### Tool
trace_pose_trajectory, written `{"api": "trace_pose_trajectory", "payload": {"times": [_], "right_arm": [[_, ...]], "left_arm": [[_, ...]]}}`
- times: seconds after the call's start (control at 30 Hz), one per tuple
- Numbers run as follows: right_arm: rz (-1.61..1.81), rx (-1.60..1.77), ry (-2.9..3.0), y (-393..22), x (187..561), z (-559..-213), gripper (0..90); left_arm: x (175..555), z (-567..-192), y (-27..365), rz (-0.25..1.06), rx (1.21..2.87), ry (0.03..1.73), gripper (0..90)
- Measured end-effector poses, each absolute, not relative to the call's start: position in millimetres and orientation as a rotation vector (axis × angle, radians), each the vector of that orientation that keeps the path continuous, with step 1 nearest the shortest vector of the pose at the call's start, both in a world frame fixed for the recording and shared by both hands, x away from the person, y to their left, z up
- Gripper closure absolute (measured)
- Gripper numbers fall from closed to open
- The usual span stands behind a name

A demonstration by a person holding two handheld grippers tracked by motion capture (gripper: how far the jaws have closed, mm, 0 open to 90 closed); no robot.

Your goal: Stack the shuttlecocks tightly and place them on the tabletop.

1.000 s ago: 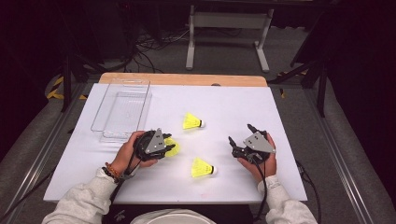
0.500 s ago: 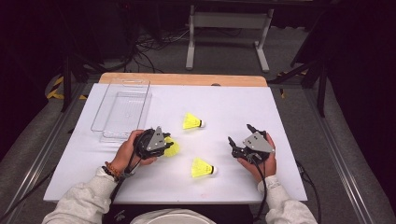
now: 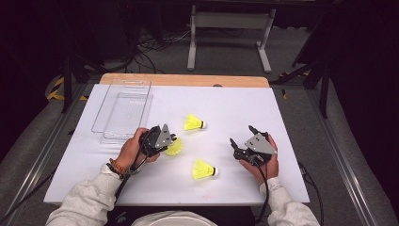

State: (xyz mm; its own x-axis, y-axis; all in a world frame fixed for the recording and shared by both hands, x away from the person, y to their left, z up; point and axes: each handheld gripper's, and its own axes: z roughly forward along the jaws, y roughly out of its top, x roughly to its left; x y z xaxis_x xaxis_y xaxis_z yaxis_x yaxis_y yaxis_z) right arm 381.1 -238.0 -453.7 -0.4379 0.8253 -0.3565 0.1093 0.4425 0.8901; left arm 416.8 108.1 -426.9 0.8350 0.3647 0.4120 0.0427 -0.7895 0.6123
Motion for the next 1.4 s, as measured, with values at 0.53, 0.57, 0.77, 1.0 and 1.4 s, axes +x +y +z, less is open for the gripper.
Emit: {"api": "trace_pose_trajectory", "payload": {"times": [0.53,0.57,0.77,1.0,1.4], "right_arm": [[1.050,0.795,1.865,-237.3,382.8,-456.1,20.2],[1.049,0.794,1.868,-237.2,382.8,-456.2,20.2],[1.045,0.783,1.897,-236.2,383.6,-457.5,19.2],[1.038,0.763,1.921,-234.1,383.4,-458.7,18.6],[1.054,0.749,1.944,-233.0,383.5,-459.2,17.8]], "left_arm": [[467.8,-396.8,92.8,0.623,2.678,0.260,88.4],[470.4,-396.4,90.8,0.622,2.693,0.260,88.3],[481.8,-400.0,79.8,0.625,2.739,0.243,83.5],[482.2,-403.1,72.9,0.531,2.712,0.232,83.4],[486.7,-408.1,56.0,0.582,2.647,0.301,66.0]]}}
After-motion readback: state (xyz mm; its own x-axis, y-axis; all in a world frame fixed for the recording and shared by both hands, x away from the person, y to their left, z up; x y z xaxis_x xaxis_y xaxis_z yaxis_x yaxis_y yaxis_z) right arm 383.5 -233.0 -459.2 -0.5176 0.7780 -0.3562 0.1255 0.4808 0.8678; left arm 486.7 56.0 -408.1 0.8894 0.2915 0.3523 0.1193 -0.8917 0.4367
